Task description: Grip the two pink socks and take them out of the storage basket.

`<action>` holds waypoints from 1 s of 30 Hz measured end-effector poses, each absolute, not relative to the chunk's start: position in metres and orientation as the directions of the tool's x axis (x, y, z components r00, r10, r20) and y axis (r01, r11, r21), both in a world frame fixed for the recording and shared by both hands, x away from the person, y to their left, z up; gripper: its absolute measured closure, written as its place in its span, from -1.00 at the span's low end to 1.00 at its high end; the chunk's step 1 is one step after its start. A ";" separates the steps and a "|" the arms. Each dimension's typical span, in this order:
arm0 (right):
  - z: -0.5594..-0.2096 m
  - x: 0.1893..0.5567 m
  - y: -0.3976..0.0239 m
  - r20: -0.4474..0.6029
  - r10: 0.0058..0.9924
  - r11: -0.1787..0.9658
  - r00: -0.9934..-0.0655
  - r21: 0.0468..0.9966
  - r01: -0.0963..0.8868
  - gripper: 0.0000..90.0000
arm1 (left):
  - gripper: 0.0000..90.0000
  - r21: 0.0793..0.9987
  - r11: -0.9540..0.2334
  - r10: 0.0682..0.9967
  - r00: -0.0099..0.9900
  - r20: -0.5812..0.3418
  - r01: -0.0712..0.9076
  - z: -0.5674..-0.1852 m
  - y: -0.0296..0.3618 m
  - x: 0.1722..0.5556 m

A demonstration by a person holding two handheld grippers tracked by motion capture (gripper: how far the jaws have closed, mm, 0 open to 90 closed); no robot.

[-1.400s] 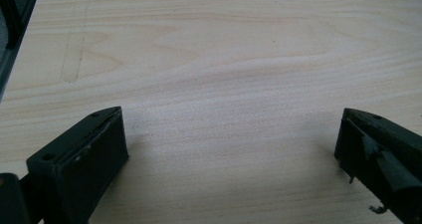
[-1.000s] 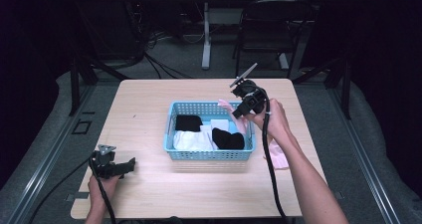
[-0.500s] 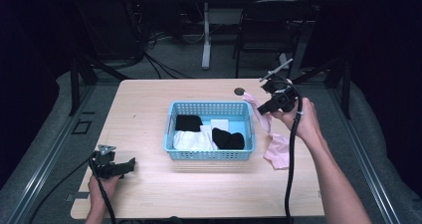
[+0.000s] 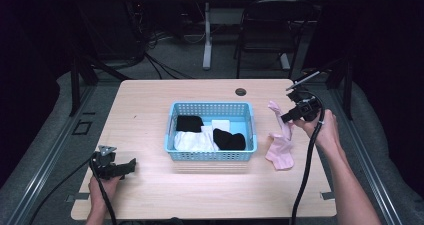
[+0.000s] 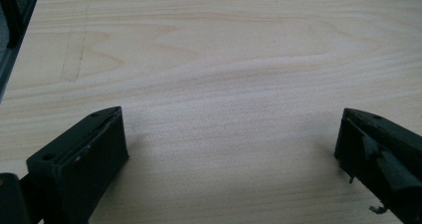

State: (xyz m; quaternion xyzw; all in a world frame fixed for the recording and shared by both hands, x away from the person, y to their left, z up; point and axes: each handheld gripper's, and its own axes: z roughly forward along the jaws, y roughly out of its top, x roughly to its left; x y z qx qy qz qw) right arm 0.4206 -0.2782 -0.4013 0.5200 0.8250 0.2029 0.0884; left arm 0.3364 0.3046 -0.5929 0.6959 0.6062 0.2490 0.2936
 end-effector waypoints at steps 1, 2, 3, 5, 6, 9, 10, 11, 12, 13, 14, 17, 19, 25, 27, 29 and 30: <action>-0.408 0.422 -0.281 0.071 0.900 0.364 -0.430 0.420 0.832 0.87 | -1.00 0.711 -0.093 0.990 0.141 -0.009 0.698 -0.593 0.305 0.336; -0.414 0.424 -0.283 0.074 0.904 0.357 -0.421 0.411 0.839 0.87 | -1.00 0.711 -0.093 0.990 0.141 -0.009 0.697 -0.593 0.305 0.336; -0.424 0.426 -0.285 0.076 0.907 0.355 -0.414 0.391 0.849 0.87 | -1.00 0.711 -0.093 0.990 0.141 -0.009 0.697 -0.593 0.305 0.336; -0.441 0.430 -0.287 0.086 0.916 0.338 -0.393 0.368 0.866 0.87 | -1.00 0.710 -0.093 0.990 0.141 -0.009 0.698 -0.593 0.305 0.336; -0.448 0.432 -0.288 0.082 0.920 0.333 -0.384 0.356 0.873 0.87 | -1.00 0.711 -0.092 0.990 0.141 -0.010 0.697 -0.593 0.305 0.336; -0.467 0.437 -0.291 0.111 0.927 0.302 -0.359 0.347 0.888 0.86 | -1.00 0.711 -0.092 0.990 0.141 -0.010 0.697 -0.593 0.305 0.336; -0.474 0.439 -0.291 0.121 0.927 0.298 -0.356 0.341 0.892 0.86 | -1.00 0.711 -0.093 0.990 0.141 -0.010 0.697 -0.593 0.305 0.336; -0.477 0.440 -0.291 0.127 0.928 0.291 -0.349 0.337 0.895 0.85 | -1.00 0.711 -0.093 0.990 0.141 -0.010 0.697 -0.593 0.305 0.336; -0.480 0.441 -0.291 0.127 0.927 0.298 -0.353 0.321 0.899 0.84 | -1.00 0.711 -0.093 0.990 0.142 -0.009 0.697 -0.593 0.305 0.336; -0.483 0.442 -0.291 0.144 0.928 0.284 -0.344 0.323 0.903 0.83 | -1.00 0.711 -0.093 0.990 0.141 -0.009 0.697 -0.593 0.305 0.336; -0.484 0.443 -0.292 0.147 0.930 0.275 -0.336 0.327 0.904 0.76 | -1.00 0.711 -0.093 0.990 0.142 -0.009 0.697 -0.593 0.305 0.336; -0.480 0.441 -0.293 0.150 0.927 0.276 -0.344 0.347 0.896 0.47 | -1.00 0.710 -0.093 0.990 0.142 -0.010 0.698 -0.593 0.305 0.336; -0.473 0.434 -0.291 0.138 0.921 0.296 -0.365 0.360 0.885 0.20 | -1.00 0.711 -0.093 0.990 0.142 -0.010 0.697 -0.593 0.305 0.336; -0.455 0.411 -0.292 0.132 0.906 0.317 -0.401 0.416 0.852 -0.34 | -1.00 0.711 -0.093 0.990 0.142 -0.009 0.697 -0.593 0.305 0.336; -0.453 0.406 -0.293 0.132 0.901 0.324 -0.412 0.426 0.845 -0.39 | -1.00 0.711 -0.093 0.990 0.142 -0.009 0.697 -0.593 0.305 0.336; -0.447 0.393 -0.296 0.126 0.897 0.326 -0.423 0.457 0.827 -0.67 | -1.00 0.711 -0.093 0.990 0.142 -0.010 0.697 -0.593 0.305 0.336; -0.446 0.387 -0.297 0.106 0.898 0.335 -0.426 0.460 0.822 -0.70 | -1.00 0.711 -0.093 0.990 0.141 -0.010 0.697 -0.593 0.305 0.336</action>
